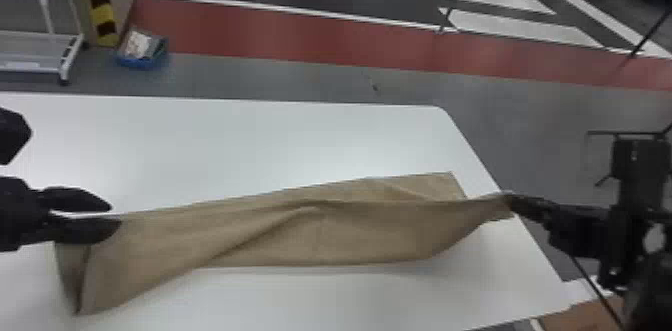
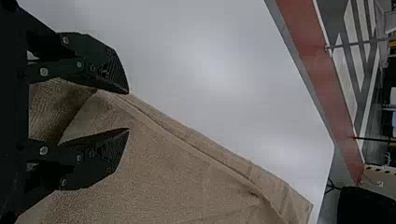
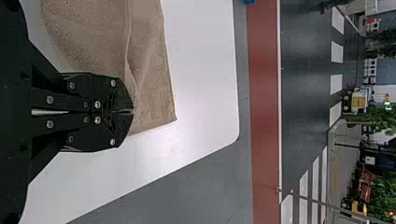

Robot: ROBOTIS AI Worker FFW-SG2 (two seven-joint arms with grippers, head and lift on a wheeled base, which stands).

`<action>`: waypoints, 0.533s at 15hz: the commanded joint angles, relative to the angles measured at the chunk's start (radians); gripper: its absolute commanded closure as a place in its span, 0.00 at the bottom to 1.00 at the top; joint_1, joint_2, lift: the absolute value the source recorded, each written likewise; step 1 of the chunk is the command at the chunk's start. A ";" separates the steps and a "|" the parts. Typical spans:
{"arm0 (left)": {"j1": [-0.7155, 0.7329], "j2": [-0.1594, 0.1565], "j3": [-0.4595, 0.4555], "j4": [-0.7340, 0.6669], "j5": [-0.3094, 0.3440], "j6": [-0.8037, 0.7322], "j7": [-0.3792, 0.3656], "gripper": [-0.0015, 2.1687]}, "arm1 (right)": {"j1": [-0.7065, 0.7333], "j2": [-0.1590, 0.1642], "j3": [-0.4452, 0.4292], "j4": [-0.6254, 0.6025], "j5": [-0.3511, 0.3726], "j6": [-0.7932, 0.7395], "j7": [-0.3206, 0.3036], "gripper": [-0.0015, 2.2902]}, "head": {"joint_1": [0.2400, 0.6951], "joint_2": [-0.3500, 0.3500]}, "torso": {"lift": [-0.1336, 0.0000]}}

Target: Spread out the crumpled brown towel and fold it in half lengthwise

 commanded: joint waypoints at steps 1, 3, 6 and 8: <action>0.010 0.000 -0.009 0.002 -0.001 -0.022 -0.004 0.38 | 0.000 0.000 -0.001 -0.002 0.001 0.002 0.001 0.52 | 1.00 0.06 | 0.07; 0.011 -0.003 -0.013 0.005 -0.002 -0.022 -0.003 0.44 | 0.000 0.000 -0.004 -0.004 0.001 0.005 0.004 0.52 | 1.00 0.05 | 0.07; 0.011 -0.011 -0.020 0.008 -0.002 -0.022 0.025 0.28 | 0.001 0.000 -0.007 -0.005 0.000 0.008 0.007 0.52 | 1.00 0.04 | 0.07; 0.010 -0.011 -0.022 0.008 -0.004 -0.022 0.033 0.27 | 0.001 0.000 -0.015 -0.008 -0.003 0.011 0.010 0.52 | 1.00 0.04 | 0.07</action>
